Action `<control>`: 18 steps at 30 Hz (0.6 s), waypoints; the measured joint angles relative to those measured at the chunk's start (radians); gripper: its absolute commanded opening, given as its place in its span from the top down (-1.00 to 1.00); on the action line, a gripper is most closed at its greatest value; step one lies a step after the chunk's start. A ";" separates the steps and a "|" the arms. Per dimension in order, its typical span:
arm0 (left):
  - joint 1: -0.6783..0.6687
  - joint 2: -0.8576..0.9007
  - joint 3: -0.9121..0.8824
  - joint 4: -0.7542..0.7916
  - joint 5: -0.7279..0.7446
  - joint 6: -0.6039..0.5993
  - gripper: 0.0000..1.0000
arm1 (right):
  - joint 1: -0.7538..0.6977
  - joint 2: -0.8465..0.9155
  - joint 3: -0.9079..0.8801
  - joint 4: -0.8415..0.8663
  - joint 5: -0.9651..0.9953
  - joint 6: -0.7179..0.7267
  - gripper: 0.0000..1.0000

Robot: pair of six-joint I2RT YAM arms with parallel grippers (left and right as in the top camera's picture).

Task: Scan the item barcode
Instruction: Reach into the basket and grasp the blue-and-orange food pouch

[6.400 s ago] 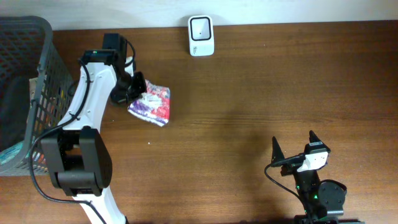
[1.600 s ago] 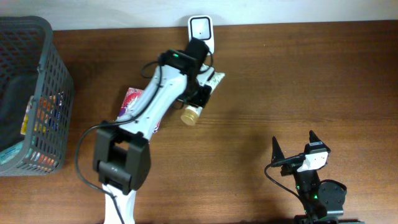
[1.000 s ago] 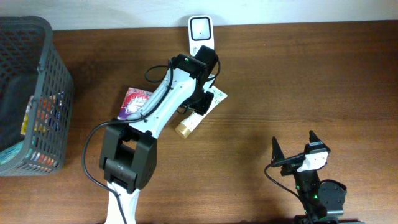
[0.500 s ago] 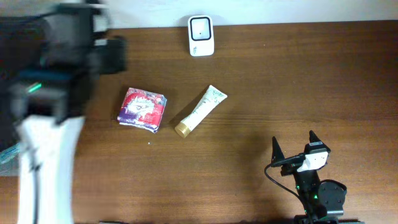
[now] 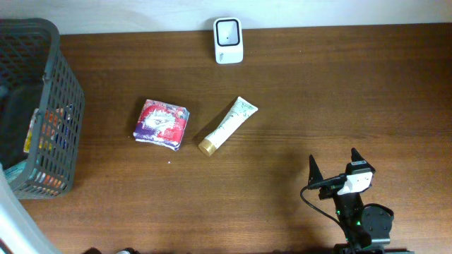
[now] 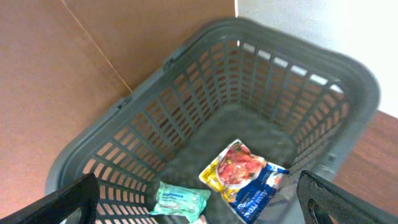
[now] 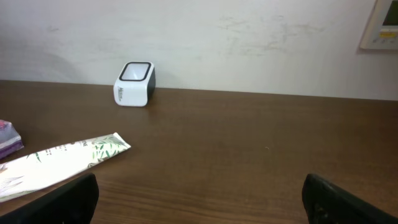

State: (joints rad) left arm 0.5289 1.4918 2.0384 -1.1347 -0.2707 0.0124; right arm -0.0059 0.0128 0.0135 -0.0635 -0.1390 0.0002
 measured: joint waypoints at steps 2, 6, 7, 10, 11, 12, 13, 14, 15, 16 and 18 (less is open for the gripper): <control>0.044 0.050 0.000 0.002 0.052 0.029 -0.99 | 0.000 0.000 0.000 0.000 0.000 0.000 -0.97; 0.101 0.185 0.000 -0.001 0.153 0.077 -1.00 | 0.000 0.000 0.000 0.000 0.000 0.001 -0.97; 0.109 0.220 0.000 -0.007 0.165 0.077 -0.99 | 0.000 0.000 0.000 0.000 0.000 0.001 -0.97; 0.122 0.337 -0.004 -0.030 0.178 0.008 -0.99 | 0.000 0.000 0.000 0.000 0.000 0.001 -0.97; 0.122 0.360 -0.006 -0.029 0.177 -0.020 -0.99 | 0.000 0.000 0.000 0.000 0.000 0.001 -0.97; 0.122 0.381 -0.006 -0.028 0.175 -0.047 -0.99 | 0.000 0.000 0.000 0.000 0.000 0.000 -0.97; 0.122 0.399 -0.006 -0.022 0.173 -0.068 -0.99 | 0.000 0.000 0.000 0.000 0.000 0.000 -0.97; 0.122 0.426 -0.006 -0.009 0.170 -0.090 -0.99 | 0.000 0.000 0.000 0.000 0.000 0.001 -0.97; 0.122 0.460 -0.006 0.007 0.167 -0.108 -0.99 | 0.000 0.000 0.000 0.000 0.000 0.001 -0.98; 0.122 0.488 -0.006 0.022 0.167 -0.111 -0.99 | 0.000 0.000 0.000 0.000 0.000 0.000 -0.97; 0.122 0.548 -0.006 0.054 0.166 -0.110 -0.99 | 0.000 0.000 0.000 0.000 0.000 0.000 -0.98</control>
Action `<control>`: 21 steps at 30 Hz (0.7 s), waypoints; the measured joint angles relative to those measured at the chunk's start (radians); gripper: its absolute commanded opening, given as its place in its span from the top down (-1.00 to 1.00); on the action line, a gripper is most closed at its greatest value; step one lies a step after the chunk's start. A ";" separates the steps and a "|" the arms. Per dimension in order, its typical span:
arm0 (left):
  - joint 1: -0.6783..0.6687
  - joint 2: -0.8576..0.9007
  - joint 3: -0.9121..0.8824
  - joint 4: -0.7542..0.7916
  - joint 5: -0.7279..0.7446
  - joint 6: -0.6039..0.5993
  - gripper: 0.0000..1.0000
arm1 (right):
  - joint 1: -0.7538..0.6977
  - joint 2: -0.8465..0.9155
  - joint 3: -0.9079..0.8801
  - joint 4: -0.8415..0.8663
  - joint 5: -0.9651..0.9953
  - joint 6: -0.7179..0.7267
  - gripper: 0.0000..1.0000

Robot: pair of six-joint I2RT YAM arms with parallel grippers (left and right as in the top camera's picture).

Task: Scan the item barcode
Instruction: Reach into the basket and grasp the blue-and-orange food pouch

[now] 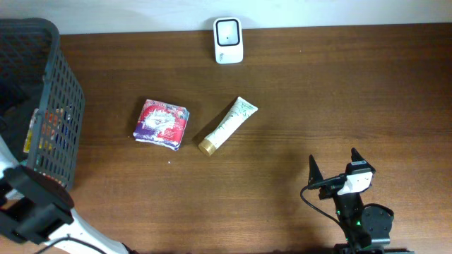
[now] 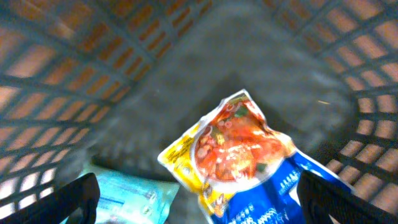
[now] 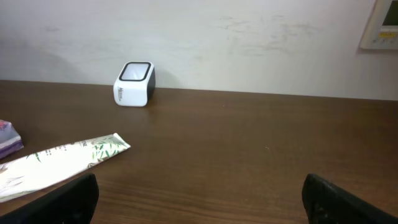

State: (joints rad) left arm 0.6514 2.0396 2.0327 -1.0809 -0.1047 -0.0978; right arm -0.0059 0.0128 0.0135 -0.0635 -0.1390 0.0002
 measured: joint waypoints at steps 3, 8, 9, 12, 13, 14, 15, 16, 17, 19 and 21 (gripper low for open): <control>0.000 0.079 0.000 0.033 -0.002 0.014 -0.98 | 0.000 0.000 0.000 0.000 0.000 0.001 -0.97; 0.000 0.168 0.000 0.084 -0.003 0.092 -0.99 | 0.000 0.000 0.000 0.000 0.000 0.000 -0.97; 0.000 0.182 0.000 0.089 -0.003 0.114 -0.99 | 0.000 0.000 0.000 0.000 0.000 0.000 -0.97; 0.000 0.221 0.000 0.099 0.001 0.174 -1.00 | 0.000 0.000 0.000 0.000 0.000 0.001 -0.97; 0.000 0.238 0.000 0.099 0.002 0.196 -0.99 | 0.000 0.000 0.000 0.000 0.000 0.000 -0.97; 0.000 0.258 0.000 0.099 0.002 0.214 -0.99 | 0.000 0.000 0.000 0.000 0.000 0.000 -0.97; 0.000 0.277 0.000 0.099 0.006 0.233 -0.99 | 0.000 0.000 0.000 0.000 0.000 0.000 -0.97; 0.000 0.292 0.000 0.101 0.016 0.250 -0.99 | 0.000 0.000 0.000 0.000 0.000 0.001 -0.97; 0.000 0.306 0.000 0.104 0.036 0.272 -0.99 | 0.000 0.000 0.000 0.000 0.000 0.000 -0.97; 0.003 0.312 0.000 0.106 0.075 0.312 -0.99 | 0.000 0.000 0.000 0.000 0.000 0.000 -0.97; 0.003 0.316 0.000 0.102 0.103 0.347 -0.99 | 0.000 0.000 0.000 0.000 0.000 0.001 -0.97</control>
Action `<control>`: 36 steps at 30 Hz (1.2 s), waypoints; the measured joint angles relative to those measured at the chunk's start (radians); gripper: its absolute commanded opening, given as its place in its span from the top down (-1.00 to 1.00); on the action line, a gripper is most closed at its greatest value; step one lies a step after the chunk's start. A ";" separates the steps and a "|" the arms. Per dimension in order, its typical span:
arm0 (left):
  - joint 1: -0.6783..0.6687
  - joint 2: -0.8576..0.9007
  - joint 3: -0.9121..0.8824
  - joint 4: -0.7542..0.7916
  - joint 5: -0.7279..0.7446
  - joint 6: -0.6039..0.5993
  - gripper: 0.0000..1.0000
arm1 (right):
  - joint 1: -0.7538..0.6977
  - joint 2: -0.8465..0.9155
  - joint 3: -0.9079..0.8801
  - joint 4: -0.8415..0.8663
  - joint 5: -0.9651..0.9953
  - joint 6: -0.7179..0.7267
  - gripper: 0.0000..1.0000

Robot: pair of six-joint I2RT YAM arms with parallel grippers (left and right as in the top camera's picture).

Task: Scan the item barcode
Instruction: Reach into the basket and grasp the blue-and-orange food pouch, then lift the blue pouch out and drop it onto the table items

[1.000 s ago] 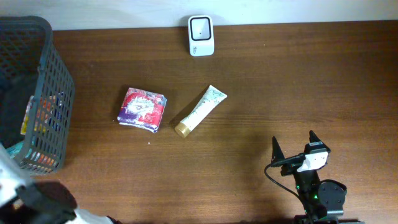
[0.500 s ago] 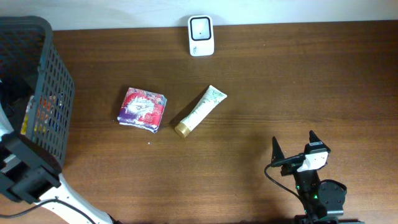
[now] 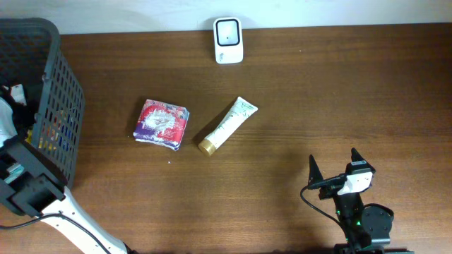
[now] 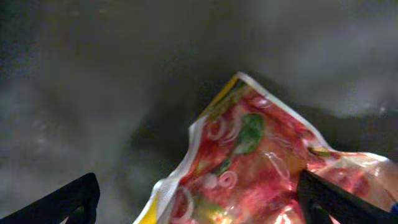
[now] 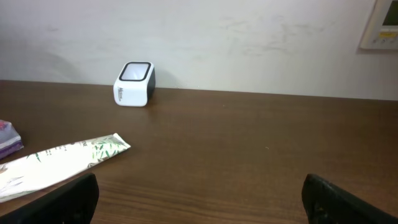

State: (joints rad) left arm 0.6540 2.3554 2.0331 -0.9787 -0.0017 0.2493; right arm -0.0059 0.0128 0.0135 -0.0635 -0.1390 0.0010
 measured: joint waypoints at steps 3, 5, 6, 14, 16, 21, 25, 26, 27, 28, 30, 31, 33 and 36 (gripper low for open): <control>0.001 0.022 0.010 -0.009 0.029 0.037 -0.82 | 0.000 0.000 0.000 0.000 0.000 0.000 -0.97; 0.005 0.029 0.016 -0.016 0.053 0.051 -0.18 | 0.000 0.000 0.000 0.000 0.000 0.000 -0.97; 0.005 0.034 0.019 -0.020 0.067 0.052 0.07 | 0.000 0.000 0.000 0.000 0.000 -0.001 -0.97; 0.000 0.042 0.031 -0.039 0.092 0.087 1.00 | 0.000 0.000 0.000 0.000 0.000 0.000 -0.97; 0.000 0.042 0.033 -0.041 0.092 0.084 1.00 | 0.000 0.000 0.000 0.000 0.000 0.000 -0.97; 0.000 0.057 0.070 -0.080 0.092 0.061 1.00 | 0.000 0.000 0.000 0.000 0.000 0.000 -0.97; 0.000 0.073 0.140 -0.156 0.091 0.021 1.00 | 0.000 0.000 0.000 0.000 0.000 0.000 -0.97; 0.000 0.072 0.161 -0.172 0.089 0.010 1.00 | 0.000 0.000 0.000 0.000 0.000 0.000 -0.97; 0.000 0.072 0.184 -0.182 0.088 -0.004 1.00 | 0.000 0.000 0.000 0.000 0.000 0.000 -0.97; 0.000 0.066 0.212 -0.185 0.086 -0.016 1.00 | 0.000 0.000 0.000 0.000 0.000 0.000 -0.97; 0.000 0.027 0.244 -0.189 0.072 -0.051 1.00 | 0.000 0.000 0.000 0.000 0.000 0.000 -0.97; 0.000 0.002 0.252 -0.191 0.062 -0.067 1.00 | 0.000 0.000 0.000 0.000 0.000 0.000 -0.97; 0.000 -0.080 0.262 -0.192 0.036 -0.098 1.00 | 0.000 0.000 0.000 0.000 0.000 0.000 -0.97; 0.000 -0.208 0.272 -0.192 0.017 -0.141 1.00 | 0.000 0.000 0.000 0.000 0.000 0.000 -0.97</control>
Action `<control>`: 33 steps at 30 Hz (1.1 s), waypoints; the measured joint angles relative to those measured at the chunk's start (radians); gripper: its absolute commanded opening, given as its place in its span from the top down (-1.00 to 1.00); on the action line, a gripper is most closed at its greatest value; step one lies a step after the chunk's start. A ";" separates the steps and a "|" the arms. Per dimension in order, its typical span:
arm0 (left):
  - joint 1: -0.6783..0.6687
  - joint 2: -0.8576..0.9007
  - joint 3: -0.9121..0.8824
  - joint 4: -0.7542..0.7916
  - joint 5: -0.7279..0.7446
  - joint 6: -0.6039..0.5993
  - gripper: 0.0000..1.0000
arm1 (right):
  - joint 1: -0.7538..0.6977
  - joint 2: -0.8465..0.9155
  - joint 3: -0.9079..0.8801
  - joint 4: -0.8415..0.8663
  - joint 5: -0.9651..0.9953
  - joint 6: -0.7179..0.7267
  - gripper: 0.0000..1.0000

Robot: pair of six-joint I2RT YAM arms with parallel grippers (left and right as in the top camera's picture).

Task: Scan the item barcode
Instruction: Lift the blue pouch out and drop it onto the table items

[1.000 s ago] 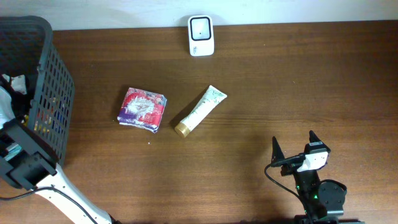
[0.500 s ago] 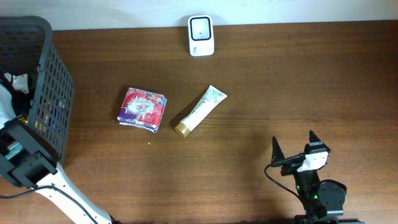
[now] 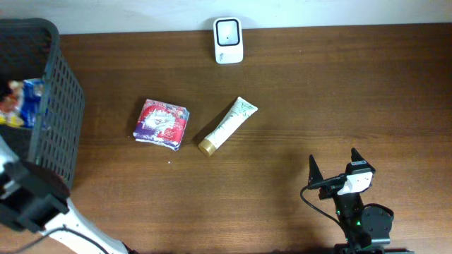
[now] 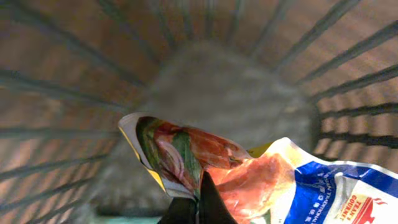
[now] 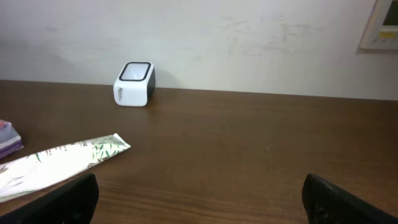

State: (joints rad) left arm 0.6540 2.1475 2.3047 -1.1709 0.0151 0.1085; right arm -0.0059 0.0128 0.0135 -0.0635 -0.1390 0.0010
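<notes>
In the left wrist view my left gripper (image 4: 198, 208) is shut on the edge of a red, yellow and blue snack packet (image 4: 261, 177), which hangs above the floor of the grey mesh basket (image 4: 74, 87). Overhead, the packet (image 3: 20, 101) shows within the basket (image 3: 60, 85) at the table's left edge. The white barcode scanner (image 3: 228, 40) stands at the far middle edge, and also appears in the right wrist view as the scanner (image 5: 134, 84). My right gripper (image 3: 339, 175) rests open near the front right, nothing between its fingers.
A red and purple packet (image 3: 162, 123) and a white tube with a gold cap (image 3: 227, 125) lie mid-table. The tube (image 5: 62, 163) lies left of my right gripper. A teal packet edge (image 4: 124, 219) sits low in the basket.
My left gripper was open, close over the snack packet on the basket floor. Now it is shut on the packet's edge and the packet is higher, clear of the floor. The right arm has not moved.
My left gripper was open above the basket, looking down on the packets. Then it was lower inside the basket, then right over the red and blue packet. Now it is shut on that packet and holds it raised within the basket. The right arm stayed still.
</notes>
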 measured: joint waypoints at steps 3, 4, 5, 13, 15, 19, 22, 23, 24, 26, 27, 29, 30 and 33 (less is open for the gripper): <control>0.000 -0.136 0.009 0.000 -0.016 -0.051 1.00 | 0.000 0.000 0.000 0.000 0.000 0.000 -0.97; 0.000 -0.179 0.011 -0.001 -0.022 -0.068 1.00 | 0.000 0.000 0.000 0.000 0.000 0.000 -0.97; 0.000 -0.214 0.011 -0.001 -0.028 -0.081 1.00 | 0.000 0.000 0.000 0.000 0.000 -0.001 -0.97; 0.000 -0.450 0.015 -0.088 0.025 -0.195 1.00 | 0.000 0.000 0.000 0.000 0.000 0.000 -0.97; -0.019 -0.467 0.018 -0.118 0.114 -0.208 1.00 | 0.000 0.000 0.000 0.000 0.000 0.000 -0.97; -0.188 -0.466 0.018 -0.137 0.198 -0.211 1.00 | 0.000 0.000 0.000 0.000 0.000 0.000 -0.97; -0.408 -0.460 0.018 -0.134 0.185 -0.211 1.00 | 0.000 0.000 0.000 0.000 0.000 0.000 -0.97; -0.475 -0.452 0.018 -0.134 0.166 -0.211 1.00 | 0.000 0.000 0.000 0.000 0.000 0.000 -0.97; -0.555 -0.434 0.018 -0.134 0.148 -0.211 1.00 | 0.000 0.000 0.000 0.000 0.000 0.000 -0.97; -0.645 -0.391 0.019 -0.135 0.109 -0.212 1.00 | 0.000 0.000 0.000 0.000 0.000 0.000 -0.97; -0.697 -0.353 0.020 -0.135 0.091 -0.214 1.00 | 0.000 0.000 0.000 0.000 0.000 -0.001 -0.97; -0.781 -0.258 0.020 -0.134 0.055 -0.246 1.00 | 0.000 0.000 0.000 0.000 0.000 0.000 -0.97; -0.811 -0.206 0.019 -0.134 0.033 -0.274 1.00 | 0.000 0.000 0.000 0.000 0.000 0.000 -0.97; -0.859 -0.074 0.013 -0.140 -0.026 -0.360 1.00 | 0.000 0.000 0.000 0.000 0.000 0.000 -0.97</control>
State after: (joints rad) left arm -0.2054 2.0735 2.3177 -1.3106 -0.0113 -0.2516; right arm -0.0059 0.0128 0.0135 -0.0635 -0.1390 0.0006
